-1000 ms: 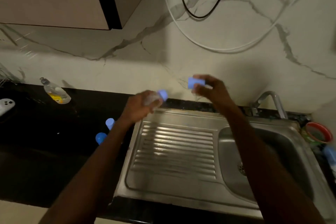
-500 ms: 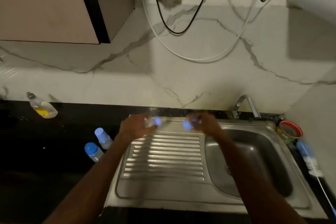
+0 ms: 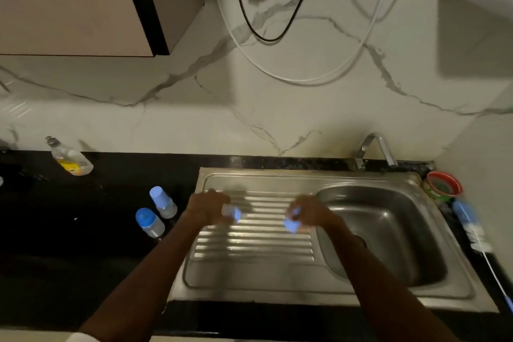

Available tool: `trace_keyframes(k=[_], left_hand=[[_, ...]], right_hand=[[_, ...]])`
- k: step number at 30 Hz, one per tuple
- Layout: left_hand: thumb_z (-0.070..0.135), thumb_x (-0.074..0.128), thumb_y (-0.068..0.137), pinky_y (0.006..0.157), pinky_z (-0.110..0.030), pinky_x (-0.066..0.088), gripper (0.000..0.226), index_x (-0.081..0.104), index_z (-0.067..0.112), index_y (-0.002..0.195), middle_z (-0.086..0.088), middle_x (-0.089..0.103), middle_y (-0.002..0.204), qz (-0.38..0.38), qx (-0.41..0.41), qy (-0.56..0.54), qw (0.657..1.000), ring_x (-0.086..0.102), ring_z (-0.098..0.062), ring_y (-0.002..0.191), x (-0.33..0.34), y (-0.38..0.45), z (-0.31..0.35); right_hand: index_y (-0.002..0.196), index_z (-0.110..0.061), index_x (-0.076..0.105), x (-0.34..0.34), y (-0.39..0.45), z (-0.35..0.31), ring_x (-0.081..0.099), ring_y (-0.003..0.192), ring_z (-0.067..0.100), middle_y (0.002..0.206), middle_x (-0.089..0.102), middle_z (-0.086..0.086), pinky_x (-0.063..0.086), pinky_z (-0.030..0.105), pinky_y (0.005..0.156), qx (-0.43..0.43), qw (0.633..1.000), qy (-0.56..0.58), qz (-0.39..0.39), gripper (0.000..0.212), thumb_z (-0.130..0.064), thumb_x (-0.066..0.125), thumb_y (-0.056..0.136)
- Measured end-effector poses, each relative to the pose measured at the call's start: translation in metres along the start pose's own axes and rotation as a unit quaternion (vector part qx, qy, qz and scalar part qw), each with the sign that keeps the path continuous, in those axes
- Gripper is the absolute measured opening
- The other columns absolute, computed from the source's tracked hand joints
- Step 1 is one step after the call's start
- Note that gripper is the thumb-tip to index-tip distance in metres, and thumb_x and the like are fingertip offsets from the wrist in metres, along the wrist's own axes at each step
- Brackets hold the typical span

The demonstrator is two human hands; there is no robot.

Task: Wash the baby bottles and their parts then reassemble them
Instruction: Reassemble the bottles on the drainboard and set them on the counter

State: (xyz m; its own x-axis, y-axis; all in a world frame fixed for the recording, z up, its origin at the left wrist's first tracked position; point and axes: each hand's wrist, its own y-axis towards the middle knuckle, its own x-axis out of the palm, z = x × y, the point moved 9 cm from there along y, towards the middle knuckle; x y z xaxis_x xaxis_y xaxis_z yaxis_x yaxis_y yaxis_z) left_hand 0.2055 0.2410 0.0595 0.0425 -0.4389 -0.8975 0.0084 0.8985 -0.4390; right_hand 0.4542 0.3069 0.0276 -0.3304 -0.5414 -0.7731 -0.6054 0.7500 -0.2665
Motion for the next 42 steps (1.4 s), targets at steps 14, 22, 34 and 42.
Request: trace_keyframes(k=[14,22,34,42], left_hand=[[0.072,0.063,0.075,0.088,-0.036,0.053,0.050,0.056,0.047,0.118,0.017,0.064,0.117,0.146,0.081,0.013,0.986,0.062,-0.012,0.111,-0.023,0.013,-0.002],[0.065,0.080,0.066,0.086,-0.035,0.056,0.053,0.066,0.044,0.112,0.024,0.070,0.107,0.169,0.114,-0.329,0.922,0.066,0.001,0.098,0.021,0.002,0.018],[0.065,0.076,0.074,0.084,-0.033,0.057,0.054,0.069,0.033,0.117,0.018,0.071,0.109,0.185,0.163,-0.354,0.902,0.066,-0.002,0.099,0.000,-0.010,0.035],[0.071,0.071,0.076,0.085,-0.037,0.058,0.060,0.069,0.028,0.118,0.015,0.071,0.110,0.190,0.171,-0.362,0.896,0.067,-0.007,0.100,-0.007,-0.005,0.029]], right_hand=[[0.097,0.001,0.070,-0.010,-0.027,0.015,0.070,0.089,0.039,0.099,0.072,0.020,0.052,0.035,0.078,0.104,0.952,0.263,0.114,0.049,-0.038,0.071,0.068],[0.116,-0.007,0.062,0.040,-0.039,0.007,0.074,0.090,0.038,0.112,0.070,0.022,0.061,0.047,0.082,0.123,0.837,0.504,0.173,0.031,-0.005,0.075,0.088],[0.119,-0.004,0.063,0.038,-0.023,-0.026,0.074,0.090,0.040,0.110,0.072,0.019,0.061,0.044,0.082,0.052,0.840,0.523,0.133,0.035,-0.012,0.077,0.088],[0.122,-0.004,0.063,0.023,-0.016,-0.039,0.074,0.085,0.041,0.102,0.075,0.017,0.061,0.045,0.081,0.024,0.861,0.491,0.132,0.035,-0.015,0.075,0.090]])
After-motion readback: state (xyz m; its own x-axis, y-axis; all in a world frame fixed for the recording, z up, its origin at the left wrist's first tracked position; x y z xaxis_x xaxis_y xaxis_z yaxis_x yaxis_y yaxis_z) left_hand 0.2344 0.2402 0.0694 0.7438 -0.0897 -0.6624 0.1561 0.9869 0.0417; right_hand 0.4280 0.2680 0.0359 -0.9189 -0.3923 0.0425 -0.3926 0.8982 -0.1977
